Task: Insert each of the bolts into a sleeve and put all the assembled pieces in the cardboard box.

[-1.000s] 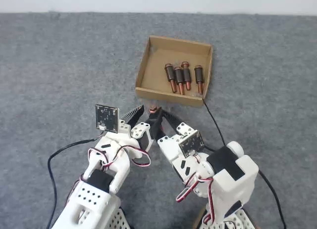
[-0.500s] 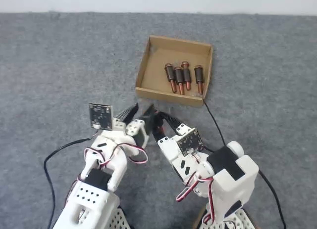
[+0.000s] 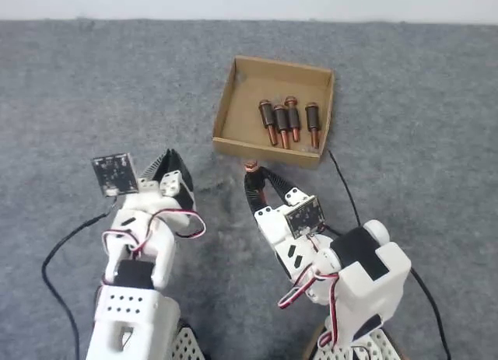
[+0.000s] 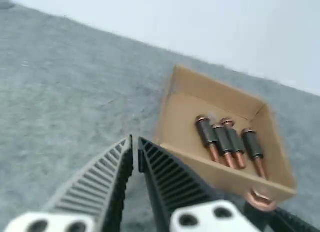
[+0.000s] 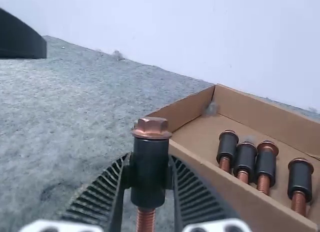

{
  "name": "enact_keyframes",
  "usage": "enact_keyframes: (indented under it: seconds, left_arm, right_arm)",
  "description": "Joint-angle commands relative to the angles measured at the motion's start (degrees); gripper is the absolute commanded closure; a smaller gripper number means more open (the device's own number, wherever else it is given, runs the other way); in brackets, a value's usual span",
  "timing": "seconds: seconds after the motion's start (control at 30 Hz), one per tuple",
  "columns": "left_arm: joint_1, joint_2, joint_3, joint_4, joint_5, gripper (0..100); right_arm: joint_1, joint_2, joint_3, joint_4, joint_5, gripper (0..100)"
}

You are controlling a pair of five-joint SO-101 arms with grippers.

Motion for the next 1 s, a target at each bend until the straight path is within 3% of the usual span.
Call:
enact_keyframes:
  seconds: [0.0,0.3,0.63,0.83,0.97]
  left_arm:
    - [-0.88,-0.88,-8.92,13.98,-4.66,99]
    - [-1.05,-2.29,-9.98,17.14,-5.63,99]
    - [-0.88,-31.03,-1.54,27.69,-8.26,99]
    - [-0.97,-29.1,-1.45,28.04,-8.35,99]
    - [-1.05,-30.07,0.84,28.75,-9.41,99]
  right_arm:
    - [0.66,-3.74,-2.37,-0.4,-0.62,99.2]
    - [0.75,-3.74,-2.11,-0.57,-0.53,99.2]
    - [0.75,-3.74,-2.11,-0.57,-0.53,99.2]
    - [1.01,-3.82,-2.11,-0.84,-0.53,99.2]
    - [4.53,-3.82,-2.29,-6.46,-0.53,99.2]
